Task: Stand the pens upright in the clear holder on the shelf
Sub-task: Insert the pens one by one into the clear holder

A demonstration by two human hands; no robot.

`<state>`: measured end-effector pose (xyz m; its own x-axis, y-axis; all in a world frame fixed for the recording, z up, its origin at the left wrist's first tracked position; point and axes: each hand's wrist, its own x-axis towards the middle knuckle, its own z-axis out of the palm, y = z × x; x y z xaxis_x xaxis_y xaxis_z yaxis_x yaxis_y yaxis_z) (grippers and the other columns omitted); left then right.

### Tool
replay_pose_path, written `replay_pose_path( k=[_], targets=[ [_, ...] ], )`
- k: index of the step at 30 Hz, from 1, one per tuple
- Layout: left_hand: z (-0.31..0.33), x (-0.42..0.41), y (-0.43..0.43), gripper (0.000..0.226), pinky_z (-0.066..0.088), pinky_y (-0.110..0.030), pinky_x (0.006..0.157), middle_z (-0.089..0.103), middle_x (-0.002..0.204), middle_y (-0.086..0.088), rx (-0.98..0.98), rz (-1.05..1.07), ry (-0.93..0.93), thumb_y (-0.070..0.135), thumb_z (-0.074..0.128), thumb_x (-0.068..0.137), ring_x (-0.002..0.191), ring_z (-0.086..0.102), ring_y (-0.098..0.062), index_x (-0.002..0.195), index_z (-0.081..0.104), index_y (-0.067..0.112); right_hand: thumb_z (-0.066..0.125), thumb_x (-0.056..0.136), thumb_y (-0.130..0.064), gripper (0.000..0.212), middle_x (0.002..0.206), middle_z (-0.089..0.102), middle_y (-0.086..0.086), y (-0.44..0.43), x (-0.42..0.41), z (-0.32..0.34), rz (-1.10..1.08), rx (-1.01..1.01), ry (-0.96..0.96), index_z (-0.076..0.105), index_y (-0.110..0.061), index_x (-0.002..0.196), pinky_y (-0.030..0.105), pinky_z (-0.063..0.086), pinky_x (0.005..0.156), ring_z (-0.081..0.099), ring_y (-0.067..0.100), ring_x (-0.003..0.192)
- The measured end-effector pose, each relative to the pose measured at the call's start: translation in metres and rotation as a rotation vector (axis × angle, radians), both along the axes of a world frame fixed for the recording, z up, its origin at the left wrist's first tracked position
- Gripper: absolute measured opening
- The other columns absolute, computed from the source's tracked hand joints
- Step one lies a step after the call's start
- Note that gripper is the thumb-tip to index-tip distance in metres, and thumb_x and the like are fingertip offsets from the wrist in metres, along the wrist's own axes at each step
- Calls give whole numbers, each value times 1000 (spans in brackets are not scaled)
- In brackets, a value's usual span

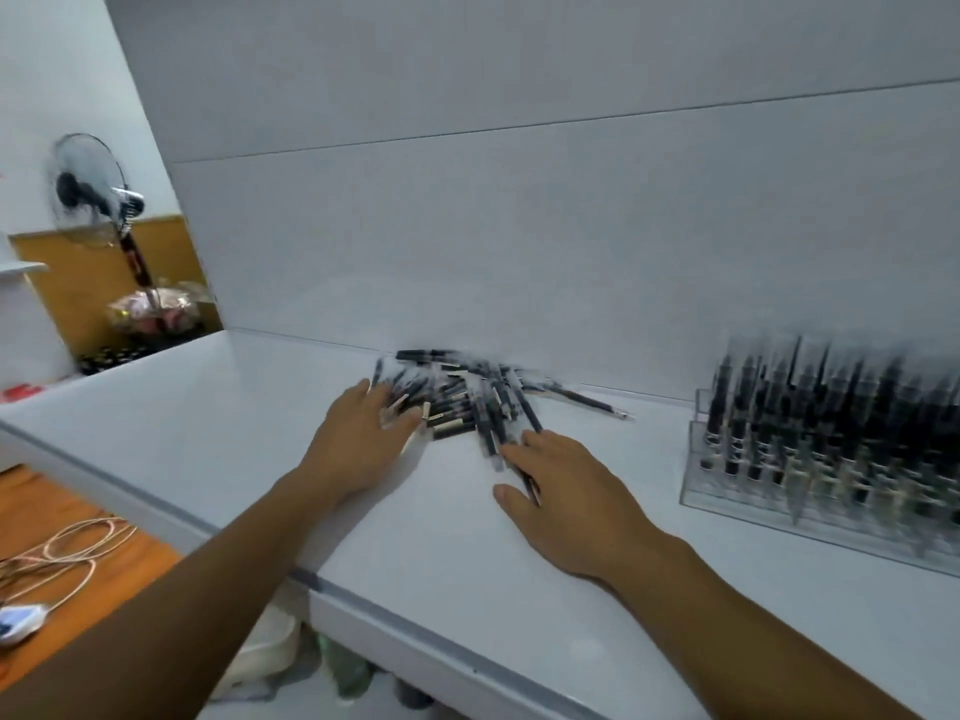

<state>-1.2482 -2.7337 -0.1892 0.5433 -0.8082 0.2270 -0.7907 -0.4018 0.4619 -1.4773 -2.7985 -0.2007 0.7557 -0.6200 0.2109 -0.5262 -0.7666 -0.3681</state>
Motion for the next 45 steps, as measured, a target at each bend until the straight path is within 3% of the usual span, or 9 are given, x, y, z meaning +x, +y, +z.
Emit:
replay_pose_path(
  k=[6,11,15,21,27,32,38,42,45],
  targets=[
    [3,16,-13,51,32,-32,103,51,140,-5,82,-11,161,52,45,94,130,45,-26,133,52,19,44,101,-38,46,154,32,-10,-2,1,-2,2,48,-66,39,-29,146,24,25,111,25,9,142],
    [-1,-2,-9,48,29,-33,111,43,146,3,106,-46,68,44,43,99,136,38,-20,143,42,27,45,100,-27,33,139,49,-11,-2,0,-1,-12,48,-116,56,-24,132,23,32,104,40,10,130],
    [2,-22,1,39,31,-24,95,52,137,9,66,-125,79,32,45,100,126,46,-14,138,47,33,48,97,-22,24,122,59,-9,-4,2,-4,-23,38,-161,65,-20,114,27,40,96,50,13,117],
    [9,-41,12,43,29,-19,89,51,129,17,76,-191,126,46,45,98,112,45,-3,138,48,32,50,95,-34,25,106,49,-21,-5,2,-7,13,20,-195,62,-27,116,26,41,94,44,11,116],
    [15,-4,-7,36,40,-35,98,61,129,0,-179,52,71,39,46,98,120,53,-20,124,61,19,48,98,-39,43,148,40,-19,-4,-1,-7,11,44,-157,49,-32,140,26,31,112,30,6,138],
    [12,42,-38,50,25,-34,110,34,154,-7,105,35,86,39,33,102,139,34,-20,143,42,11,46,98,-38,38,139,47,-19,-3,-1,-5,34,33,-149,53,-30,135,24,36,105,38,5,131],
    [3,32,-25,34,36,-31,75,62,97,-12,135,1,6,29,30,102,89,51,-25,82,50,9,47,98,-34,28,122,58,-10,-2,-2,-1,-7,24,-168,61,-20,118,25,42,94,47,9,114],
    [0,13,2,35,35,-29,61,60,69,-6,27,22,-26,31,42,96,66,49,-18,73,56,9,50,96,-34,22,107,60,-11,-2,-2,-1,-35,19,-194,64,-21,107,28,44,86,50,9,101],
    [8,3,12,26,43,-26,66,65,72,10,-42,20,2,34,50,92,72,57,-10,75,67,22,50,95,-33,19,86,57,-10,-2,-3,5,-98,-10,-204,60,-26,79,28,42,67,47,15,88]
  ],
)
